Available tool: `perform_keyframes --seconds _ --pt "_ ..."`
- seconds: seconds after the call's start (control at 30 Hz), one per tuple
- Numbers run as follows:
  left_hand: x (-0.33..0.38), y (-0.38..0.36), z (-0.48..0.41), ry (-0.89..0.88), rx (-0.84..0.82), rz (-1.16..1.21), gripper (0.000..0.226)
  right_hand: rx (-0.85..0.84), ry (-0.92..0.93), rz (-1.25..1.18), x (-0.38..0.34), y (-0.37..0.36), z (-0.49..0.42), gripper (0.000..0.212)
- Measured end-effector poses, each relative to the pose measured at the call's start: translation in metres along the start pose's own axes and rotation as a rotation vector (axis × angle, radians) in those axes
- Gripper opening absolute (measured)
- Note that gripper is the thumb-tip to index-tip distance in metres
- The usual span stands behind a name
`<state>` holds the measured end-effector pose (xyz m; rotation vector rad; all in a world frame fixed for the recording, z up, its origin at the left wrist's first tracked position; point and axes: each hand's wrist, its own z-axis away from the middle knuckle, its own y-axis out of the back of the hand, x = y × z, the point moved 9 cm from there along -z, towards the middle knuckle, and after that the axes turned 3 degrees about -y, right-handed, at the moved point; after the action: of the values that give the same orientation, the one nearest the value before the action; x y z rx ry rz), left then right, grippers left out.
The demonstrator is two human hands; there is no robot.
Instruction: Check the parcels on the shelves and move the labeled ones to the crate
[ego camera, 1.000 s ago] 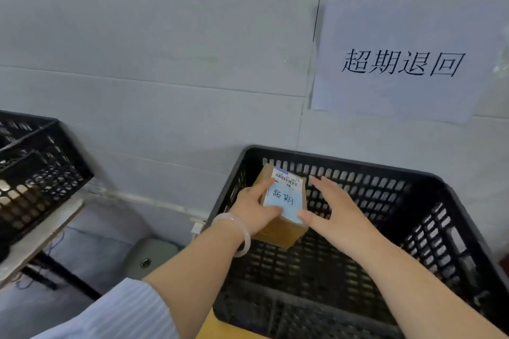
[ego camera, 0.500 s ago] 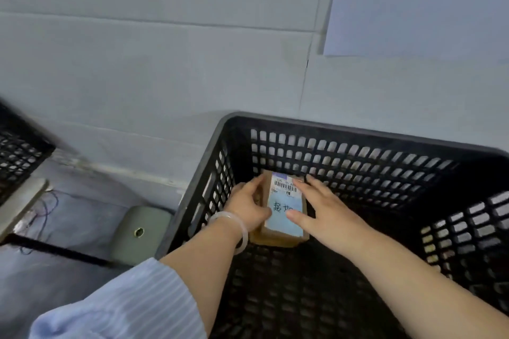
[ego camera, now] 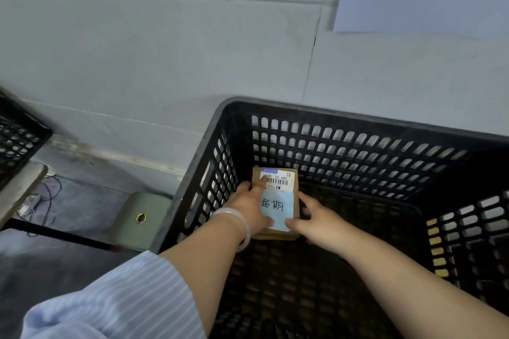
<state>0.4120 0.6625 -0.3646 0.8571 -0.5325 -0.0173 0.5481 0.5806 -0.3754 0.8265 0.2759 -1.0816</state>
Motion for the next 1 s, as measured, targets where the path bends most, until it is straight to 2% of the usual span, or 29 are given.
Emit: perform_keyframes --seconds 0.17,0.27,0.43,0.53,0.7,0.87,1.0 --pt "0.0 0.008 0.003 0.002 0.037 -0.166 0.107 -0.078 -0.098 -0.536 -0.003 -0.015 -0.014 0.075" --pt "0.002 0.013 0.002 -0.036 0.067 -0.333 0.104 -0.138 -0.095 -0.613 -0.014 -0.029 -0.016 0.069" --pt "0.013 0.025 0.009 -0.05 0.025 -0.414 0.099 -0.088 0.065 -0.228 -0.033 -0.015 -0.007 0.084" --pt "0.035 0.054 0.028 -0.14 0.147 -0.413 0.091 0.003 0.267 -0.091 -0.062 0.019 0.013 0.086" --pt "0.057 0.121 0.105 -0.286 0.434 -0.543 0.083 0.201 0.695 0.273 -0.14 0.049 0.089 0.09" --pt "-0.015 0.169 0.221 -0.074 0.687 -0.54 0.089 0.318 0.945 0.44 -0.211 0.011 0.181 0.093" --pt "-0.087 0.163 0.34 0.117 0.842 -0.567 0.092 0.306 1.154 0.623 -0.254 -0.082 0.257 0.095"
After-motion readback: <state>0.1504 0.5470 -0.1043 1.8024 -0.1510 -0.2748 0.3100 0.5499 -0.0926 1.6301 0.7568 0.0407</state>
